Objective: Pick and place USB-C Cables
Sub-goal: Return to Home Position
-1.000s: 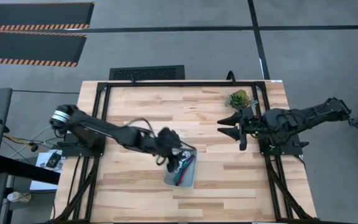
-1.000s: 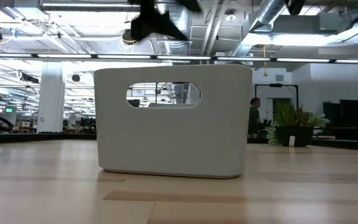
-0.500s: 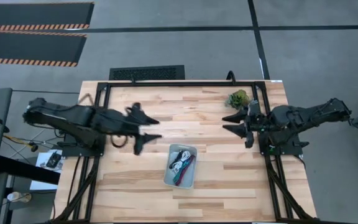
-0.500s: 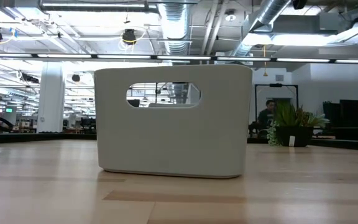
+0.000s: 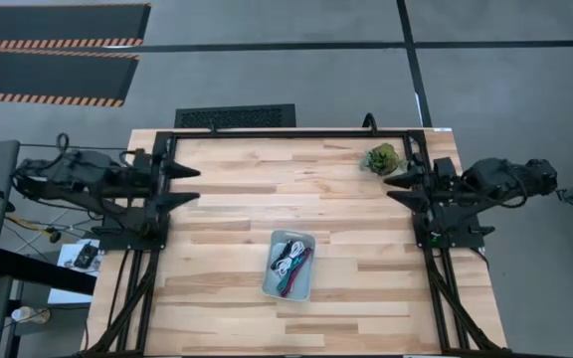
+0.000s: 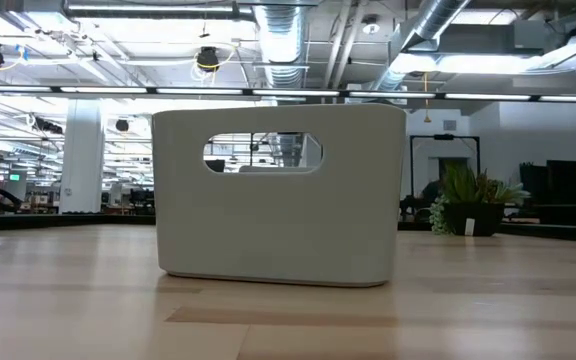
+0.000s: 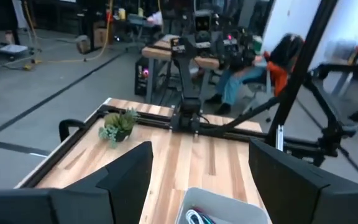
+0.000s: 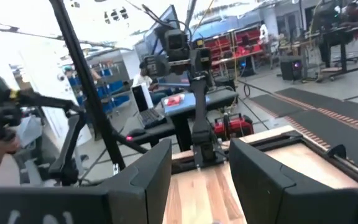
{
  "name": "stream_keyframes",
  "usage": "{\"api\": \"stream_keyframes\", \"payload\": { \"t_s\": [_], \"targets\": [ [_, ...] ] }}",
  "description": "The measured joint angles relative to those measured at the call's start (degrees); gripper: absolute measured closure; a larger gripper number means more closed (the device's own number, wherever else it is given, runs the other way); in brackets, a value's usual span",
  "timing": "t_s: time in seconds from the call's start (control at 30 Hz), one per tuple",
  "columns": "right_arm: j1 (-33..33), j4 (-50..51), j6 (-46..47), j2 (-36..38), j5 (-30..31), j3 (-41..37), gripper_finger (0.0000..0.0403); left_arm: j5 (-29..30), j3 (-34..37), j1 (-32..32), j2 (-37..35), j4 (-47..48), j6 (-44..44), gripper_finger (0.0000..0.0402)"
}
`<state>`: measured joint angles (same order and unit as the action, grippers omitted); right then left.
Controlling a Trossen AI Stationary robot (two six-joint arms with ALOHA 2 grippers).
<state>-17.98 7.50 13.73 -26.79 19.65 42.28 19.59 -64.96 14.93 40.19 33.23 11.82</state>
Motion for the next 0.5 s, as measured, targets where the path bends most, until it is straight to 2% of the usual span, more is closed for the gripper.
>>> {"api": "stream_keyframes", "payload": {
  "t_s": [0.23,0.4,0.5],
  "targets": [
    [-1.8,-4.0,-0.3,4.4,1.3,-7.9,0.022,0.2,13.8,-0.1,-10.0,-10.7,1.3,0.015],
    [-3.6,-5.2,1.2,4.5,0.2,-11.0,0.0219,-0.8,22.1,-0.1,-11.5,-22.8,2.7,0.015],
    [-4.7,-5.5,1.3,3.7,0.0,-11.7,0.0217,-0.9,25.5,-0.1,-10.9,-26.5,2.4,0.015]
  ]
}}
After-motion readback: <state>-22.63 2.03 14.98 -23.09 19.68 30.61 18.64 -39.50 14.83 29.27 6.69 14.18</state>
